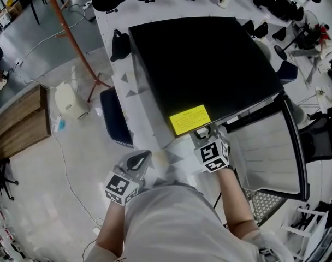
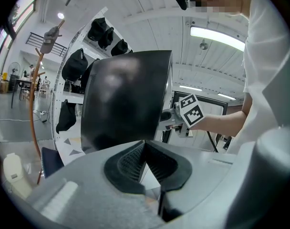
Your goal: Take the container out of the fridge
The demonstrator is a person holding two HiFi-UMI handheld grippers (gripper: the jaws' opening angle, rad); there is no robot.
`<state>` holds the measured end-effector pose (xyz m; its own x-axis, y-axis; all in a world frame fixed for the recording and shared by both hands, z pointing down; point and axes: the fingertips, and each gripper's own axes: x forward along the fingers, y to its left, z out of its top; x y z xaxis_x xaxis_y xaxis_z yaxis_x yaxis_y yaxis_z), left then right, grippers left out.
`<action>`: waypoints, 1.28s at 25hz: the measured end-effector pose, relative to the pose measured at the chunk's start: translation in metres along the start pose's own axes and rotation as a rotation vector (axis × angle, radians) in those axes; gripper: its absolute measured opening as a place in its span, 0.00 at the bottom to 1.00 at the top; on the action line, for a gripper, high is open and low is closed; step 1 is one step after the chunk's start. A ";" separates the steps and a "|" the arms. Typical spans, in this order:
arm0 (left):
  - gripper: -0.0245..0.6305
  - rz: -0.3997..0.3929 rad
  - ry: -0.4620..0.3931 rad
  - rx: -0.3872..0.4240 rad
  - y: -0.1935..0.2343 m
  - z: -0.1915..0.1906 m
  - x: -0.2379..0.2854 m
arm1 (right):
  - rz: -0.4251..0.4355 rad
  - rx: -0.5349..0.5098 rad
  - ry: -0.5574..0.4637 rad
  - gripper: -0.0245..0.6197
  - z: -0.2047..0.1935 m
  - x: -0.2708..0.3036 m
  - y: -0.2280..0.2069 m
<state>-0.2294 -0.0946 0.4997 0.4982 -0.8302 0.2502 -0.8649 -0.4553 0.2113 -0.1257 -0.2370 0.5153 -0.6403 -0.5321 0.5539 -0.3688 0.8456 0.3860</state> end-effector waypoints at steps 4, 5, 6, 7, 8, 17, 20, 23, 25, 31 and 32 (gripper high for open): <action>0.05 0.003 0.001 -0.003 0.002 0.000 -0.002 | -0.019 -0.051 0.041 0.17 -0.002 0.002 -0.001; 0.05 0.003 0.001 -0.002 0.001 0.000 -0.003 | -0.017 -0.049 0.045 0.15 -0.002 0.001 -0.001; 0.05 0.002 0.001 -0.002 0.001 0.000 -0.003 | -0.014 -0.043 0.047 0.14 -0.003 0.000 -0.001; 0.05 0.002 0.000 -0.001 0.001 0.000 -0.003 | -0.009 -0.033 0.047 0.13 -0.004 0.000 0.000; 0.05 0.002 -0.001 0.000 0.000 0.000 -0.004 | -0.005 -0.023 0.046 0.10 -0.005 -0.001 0.001; 0.05 -0.032 0.009 0.012 -0.011 0.000 -0.001 | -0.013 -0.023 0.021 0.09 -0.006 -0.021 0.009; 0.05 -0.051 0.013 0.017 -0.019 -0.001 0.002 | -0.018 -0.003 -0.012 0.09 -0.004 -0.034 0.011; 0.05 -0.077 0.023 0.025 -0.027 -0.001 0.006 | -0.019 0.057 -0.052 0.09 -0.003 -0.047 0.013; 0.05 -0.094 0.033 0.033 -0.034 -0.002 0.008 | -0.032 0.092 -0.069 0.09 -0.004 -0.059 0.013; 0.05 -0.153 0.044 0.056 -0.057 -0.001 0.021 | -0.082 0.166 -0.082 0.09 -0.022 -0.094 0.010; 0.05 -0.166 0.045 0.060 -0.062 0.000 0.023 | -0.093 0.178 -0.078 0.09 -0.027 -0.100 0.009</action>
<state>-0.1640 -0.0857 0.4927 0.6353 -0.7274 0.2593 -0.7721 -0.6043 0.1964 -0.0473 -0.1774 0.4833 -0.6459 -0.6090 0.4603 -0.5373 0.7910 0.2926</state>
